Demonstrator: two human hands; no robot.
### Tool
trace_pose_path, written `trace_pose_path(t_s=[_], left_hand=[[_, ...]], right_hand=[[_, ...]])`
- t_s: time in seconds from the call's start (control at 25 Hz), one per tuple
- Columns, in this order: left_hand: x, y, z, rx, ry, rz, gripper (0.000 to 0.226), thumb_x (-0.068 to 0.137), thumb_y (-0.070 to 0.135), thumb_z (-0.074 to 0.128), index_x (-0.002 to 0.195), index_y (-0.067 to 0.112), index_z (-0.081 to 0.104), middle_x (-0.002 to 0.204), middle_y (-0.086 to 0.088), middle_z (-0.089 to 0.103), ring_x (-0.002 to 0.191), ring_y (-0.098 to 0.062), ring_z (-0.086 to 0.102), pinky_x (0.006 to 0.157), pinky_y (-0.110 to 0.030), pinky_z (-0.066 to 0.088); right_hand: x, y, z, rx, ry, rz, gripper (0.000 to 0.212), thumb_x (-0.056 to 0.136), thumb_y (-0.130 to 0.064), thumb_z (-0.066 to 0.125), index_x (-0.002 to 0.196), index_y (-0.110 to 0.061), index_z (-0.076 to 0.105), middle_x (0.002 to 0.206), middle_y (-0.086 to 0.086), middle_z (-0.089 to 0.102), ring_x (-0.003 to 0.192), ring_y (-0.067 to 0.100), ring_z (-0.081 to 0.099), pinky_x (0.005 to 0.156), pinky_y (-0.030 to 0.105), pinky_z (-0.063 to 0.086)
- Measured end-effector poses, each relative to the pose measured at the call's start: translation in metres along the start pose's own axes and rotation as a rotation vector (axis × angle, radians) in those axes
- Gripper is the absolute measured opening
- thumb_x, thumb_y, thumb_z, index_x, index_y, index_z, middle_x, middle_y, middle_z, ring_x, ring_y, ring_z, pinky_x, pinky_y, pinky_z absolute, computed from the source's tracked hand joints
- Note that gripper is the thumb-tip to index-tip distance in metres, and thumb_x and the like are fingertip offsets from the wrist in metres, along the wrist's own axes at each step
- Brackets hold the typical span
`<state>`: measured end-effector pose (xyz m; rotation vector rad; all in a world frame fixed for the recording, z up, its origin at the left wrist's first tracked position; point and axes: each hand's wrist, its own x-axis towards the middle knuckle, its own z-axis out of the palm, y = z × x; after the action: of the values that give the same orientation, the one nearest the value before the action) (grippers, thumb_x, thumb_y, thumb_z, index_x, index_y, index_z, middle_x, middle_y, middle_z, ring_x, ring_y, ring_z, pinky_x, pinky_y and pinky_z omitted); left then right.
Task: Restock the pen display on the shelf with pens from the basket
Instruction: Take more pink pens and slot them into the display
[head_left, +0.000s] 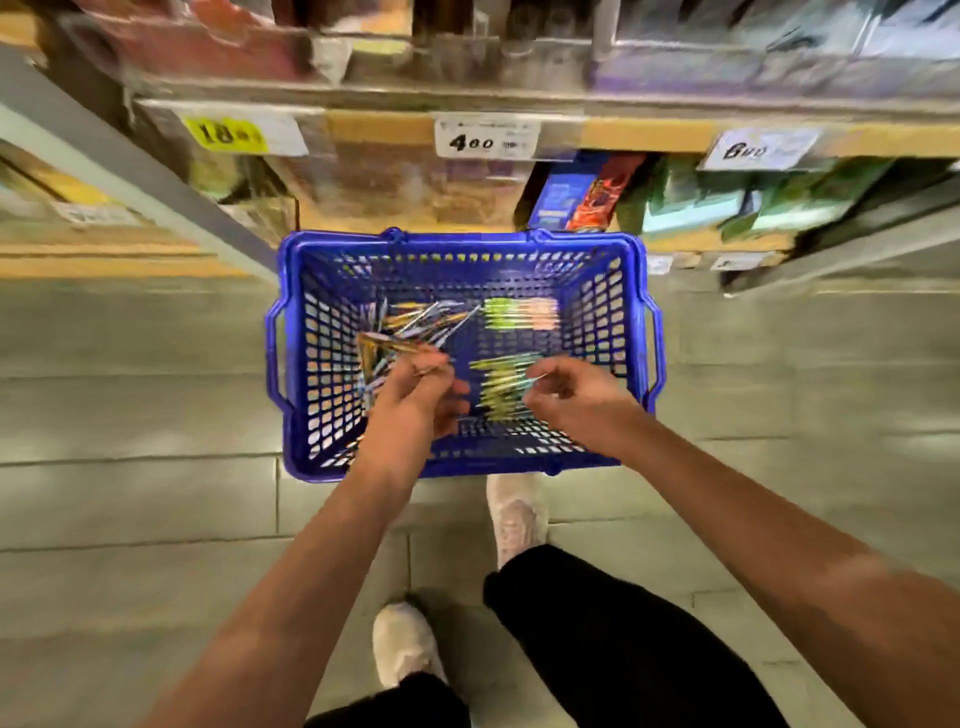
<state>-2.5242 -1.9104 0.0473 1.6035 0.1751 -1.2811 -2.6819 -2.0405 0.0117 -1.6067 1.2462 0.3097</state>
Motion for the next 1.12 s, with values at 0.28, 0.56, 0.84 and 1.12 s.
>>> trace_pose_path(t_s=[0.28, 0.56, 0.84, 1.12], left_hand=[[0.116, -0.079, -0.021, 0.021, -0.024, -0.017, 0.011, 0.103, 0.015, 0.052, 0.111, 0.015, 0.06, 0.083, -0.005, 0.068, 0.07, -0.02, 0.063, 0.067, -0.033, 0.045], [0.206, -0.086, -0.015, 0.338, -0.084, 0.031, 0.017, 0.106, 0.03, 0.046, 0.113, 0.017, 0.055, 0.079, -0.002, 0.069, 0.067, -0.017, 0.061, 0.06, -0.026, 0.042], [0.246, -0.103, -0.044, 0.566, -0.1, 0.008, 0.023, 0.108, 0.031, 0.042, 0.116, 0.012, 0.053, 0.09, -0.01, 0.065, 0.071, -0.022, 0.057, 0.067, -0.031, 0.042], [0.25, -0.1, -0.039, 0.591, -0.13, -0.029, 0.026, 0.109, 0.03, 0.04, 0.123, 0.013, 0.053, 0.093, -0.008, 0.066, 0.084, -0.024, 0.06, 0.067, -0.03, 0.044]], right_hand=[[0.184, 0.062, 0.038, -1.01, -0.18, -0.138, 0.033, 0.094, -0.018, 0.062, 0.126, -0.015, 0.064, 0.126, 0.013, 0.066, 0.114, 0.031, 0.063, 0.092, 0.034, 0.053], [0.277, 0.099, 0.073, -1.192, 0.005, -0.256, 0.034, 0.095, -0.004, 0.056, 0.128, -0.009, 0.053, 0.127, 0.016, 0.058, 0.109, 0.038, 0.065, 0.084, 0.045, 0.057], [0.295, 0.118, 0.077, -1.377, 0.077, -0.465, 0.042, 0.09, 0.009, 0.049, 0.129, -0.005, 0.048, 0.12, 0.017, 0.061, 0.101, 0.038, 0.067, 0.071, 0.043, 0.052], [0.297, 0.106, 0.076, -1.413, 0.024, -0.379, 0.032, 0.094, 0.005, 0.051, 0.123, -0.008, 0.056, 0.112, 0.014, 0.07, 0.097, 0.034, 0.069, 0.076, 0.039, 0.052]])
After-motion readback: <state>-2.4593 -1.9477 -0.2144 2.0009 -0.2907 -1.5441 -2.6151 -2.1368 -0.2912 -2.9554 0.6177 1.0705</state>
